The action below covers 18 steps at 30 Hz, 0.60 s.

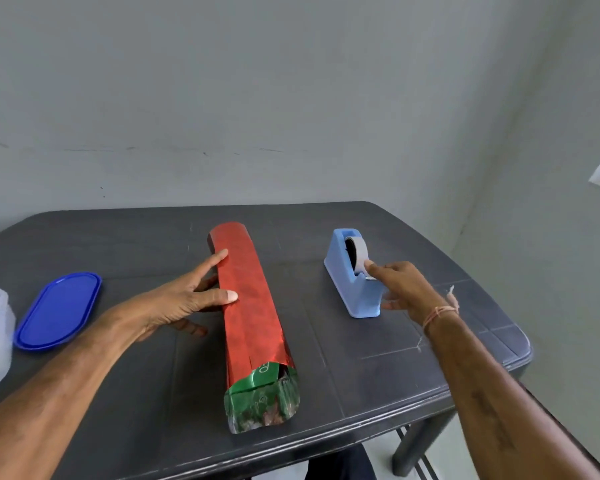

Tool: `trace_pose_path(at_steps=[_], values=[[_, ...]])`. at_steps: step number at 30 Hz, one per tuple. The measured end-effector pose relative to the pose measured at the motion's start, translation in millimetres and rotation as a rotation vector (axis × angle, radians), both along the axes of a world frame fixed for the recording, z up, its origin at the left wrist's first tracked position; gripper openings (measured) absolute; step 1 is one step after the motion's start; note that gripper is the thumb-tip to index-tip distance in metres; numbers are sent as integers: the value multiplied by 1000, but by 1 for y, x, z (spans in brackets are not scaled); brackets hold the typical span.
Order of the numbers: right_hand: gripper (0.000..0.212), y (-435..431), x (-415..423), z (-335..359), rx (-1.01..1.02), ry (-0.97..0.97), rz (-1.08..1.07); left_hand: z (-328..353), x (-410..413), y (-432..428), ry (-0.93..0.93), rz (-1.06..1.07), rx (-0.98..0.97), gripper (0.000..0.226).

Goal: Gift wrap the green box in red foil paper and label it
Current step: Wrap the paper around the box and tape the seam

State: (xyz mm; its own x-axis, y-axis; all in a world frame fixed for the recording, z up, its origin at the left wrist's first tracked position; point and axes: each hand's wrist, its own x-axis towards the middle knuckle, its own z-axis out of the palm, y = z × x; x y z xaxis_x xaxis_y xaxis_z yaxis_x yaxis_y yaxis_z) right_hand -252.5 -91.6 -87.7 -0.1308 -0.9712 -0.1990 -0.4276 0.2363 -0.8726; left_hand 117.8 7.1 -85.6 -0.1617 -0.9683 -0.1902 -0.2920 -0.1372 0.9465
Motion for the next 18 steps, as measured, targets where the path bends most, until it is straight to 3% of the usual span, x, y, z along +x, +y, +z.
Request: trace_pose_path(at_steps=[7,12,18], values=[[34,-13,2,28,247,-150,11,-2,-1,-1,-10,12,8,101],[46,-17,-1,24,275,-283,-29,-3,1,-2,-19,-6,19,111],[19,-5,2,22,244,-387,-56,1,-4,2,-24,-9,19,118]])
